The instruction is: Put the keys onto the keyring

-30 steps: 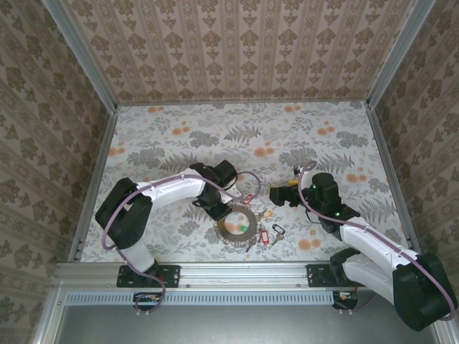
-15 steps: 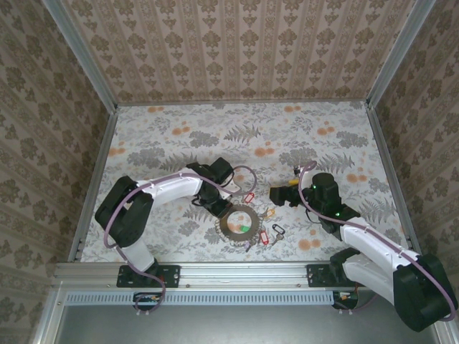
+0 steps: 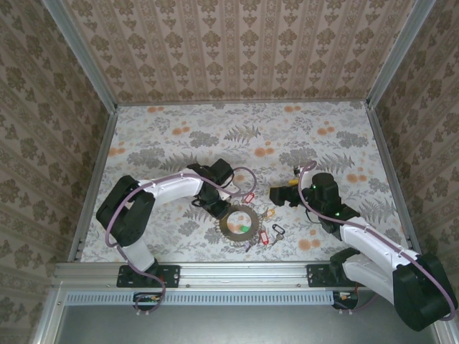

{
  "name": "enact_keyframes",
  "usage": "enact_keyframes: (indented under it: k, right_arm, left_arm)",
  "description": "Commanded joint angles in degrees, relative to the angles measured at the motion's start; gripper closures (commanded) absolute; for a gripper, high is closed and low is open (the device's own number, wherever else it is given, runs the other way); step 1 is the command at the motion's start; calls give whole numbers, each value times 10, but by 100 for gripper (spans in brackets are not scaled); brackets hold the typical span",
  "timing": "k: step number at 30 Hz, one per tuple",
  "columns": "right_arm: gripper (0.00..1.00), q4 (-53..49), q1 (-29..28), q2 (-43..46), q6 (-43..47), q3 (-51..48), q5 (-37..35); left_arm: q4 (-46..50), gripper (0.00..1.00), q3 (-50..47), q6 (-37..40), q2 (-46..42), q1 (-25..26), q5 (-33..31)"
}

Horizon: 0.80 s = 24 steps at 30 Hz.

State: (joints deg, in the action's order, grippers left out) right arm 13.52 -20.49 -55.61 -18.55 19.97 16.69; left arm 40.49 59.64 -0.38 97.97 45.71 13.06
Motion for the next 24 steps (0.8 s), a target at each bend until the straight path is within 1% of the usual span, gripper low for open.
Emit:
enact_keyframes:
  k: [1,6,9,16,20,23,24]
  right_arm:
    - [4,5,4,3,3,19,1]
    - [4,5,4,2,3,20,1]
    - [4,5,4,1,4,20,0]
    - [4,9,4,0,3,19,1]
    - [4,4,4,5,4,19,0]
    - [4,4,4,8,2,18,1]
    - [4,4,4,10,0,17,1]
  left_arm:
    - [13,82,-6,0,10,2,-12]
    - [16,82,-7,1,12,6,-13]
    - [20,84,-8,4,12,10,-11]
    - [25,86,-16,4,4,15,-18]
    - [27,91,-12,3,-4,14,-26]
    - [31,100,-5,4,-22,12,-27]
    - [34,100,-1,5,-33,10,-27]
